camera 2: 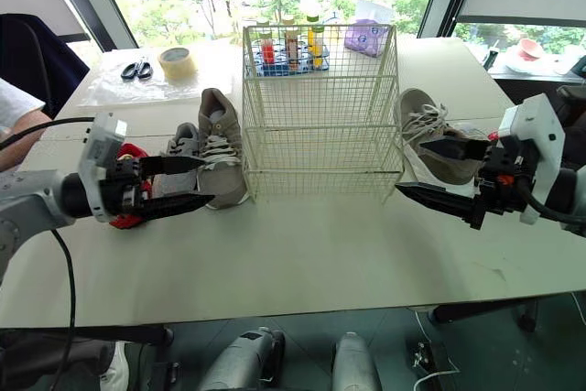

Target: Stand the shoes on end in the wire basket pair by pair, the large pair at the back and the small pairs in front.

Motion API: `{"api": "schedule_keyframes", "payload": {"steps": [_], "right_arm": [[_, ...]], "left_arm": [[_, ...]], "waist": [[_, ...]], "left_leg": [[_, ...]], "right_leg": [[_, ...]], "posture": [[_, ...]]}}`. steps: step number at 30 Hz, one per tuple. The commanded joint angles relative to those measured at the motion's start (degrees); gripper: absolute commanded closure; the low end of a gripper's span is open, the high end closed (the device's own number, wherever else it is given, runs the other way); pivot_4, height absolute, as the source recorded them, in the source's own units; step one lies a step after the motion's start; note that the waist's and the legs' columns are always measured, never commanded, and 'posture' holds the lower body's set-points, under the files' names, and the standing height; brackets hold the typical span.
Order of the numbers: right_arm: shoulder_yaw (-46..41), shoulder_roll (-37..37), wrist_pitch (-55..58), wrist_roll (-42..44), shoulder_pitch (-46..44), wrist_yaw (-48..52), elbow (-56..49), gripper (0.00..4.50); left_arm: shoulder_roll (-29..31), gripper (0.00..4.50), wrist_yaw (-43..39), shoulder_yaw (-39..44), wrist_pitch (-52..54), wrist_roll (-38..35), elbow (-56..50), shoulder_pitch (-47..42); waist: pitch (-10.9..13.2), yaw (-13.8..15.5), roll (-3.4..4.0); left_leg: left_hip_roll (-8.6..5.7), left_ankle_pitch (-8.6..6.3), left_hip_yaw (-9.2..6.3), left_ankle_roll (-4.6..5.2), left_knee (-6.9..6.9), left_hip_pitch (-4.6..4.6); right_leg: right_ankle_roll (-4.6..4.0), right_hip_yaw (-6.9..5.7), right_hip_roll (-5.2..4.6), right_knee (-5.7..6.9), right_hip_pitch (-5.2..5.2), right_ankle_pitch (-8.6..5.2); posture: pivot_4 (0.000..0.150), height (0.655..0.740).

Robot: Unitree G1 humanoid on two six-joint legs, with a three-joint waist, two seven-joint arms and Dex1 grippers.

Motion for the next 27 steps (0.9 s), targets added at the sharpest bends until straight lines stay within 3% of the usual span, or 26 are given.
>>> {"api": "schedule_keyframes", "payload": {"steps": [1,15,20,27], "right_arm": [[-0.4,-1.4,-0.6,0.1,-1.5,0.4,-1.1,0.00],[7.8,-3.5,-3.6,-5.5,-6.5,0.7,-0.6,0.00],[18.5,-5.3,-6.6,-12.4,-12.4,1.9,0.2,0.00],[39.4,-0.2,-12.9,-26.9,-26.1,5.4,5.8,0.00]], "left_arm": [[1.3,0.04,-2.1,1.6,-1.2,-0.2,0.9,-2.2],[-0.5,0.04,-2.5,0.4,-2.2,0.6,2.1,-5.2],[-1.5,0.04,-3.1,-0.9,-3.6,1.8,2.9,-5.3],[-3.2,0.04,-3.3,-3.6,-5.8,4.2,1.9,-5.3]], "waist": [[0.0,0.0,-0.01],[0.0,-0.1,0.01],[0.0,-0.1,0.02],[0.0,-0.5,0.01]], "left_leg": [[0.00,0.00,0.00,0.00,0.00,0.00],[0.00,0.01,0.01,-0.02,-0.06,0.00],[0.00,0.02,0.02,-0.04,-0.10,0.00],[0.00,0.05,0.06,-0.07,-0.16,0.00]], "right_leg": [[0.00,0.00,-0.01,0.00,0.00,0.00],[0.02,0.01,0.00,0.00,-0.06,0.01],[0.02,0.02,0.00,0.00,-0.08,0.01],[0.05,0.02,0.02,0.00,-0.15,0.03]], "posture": [[0.150,0.7400],[0.150,0.7400],[0.150,0.7400],[0.150,0.7400]]}}
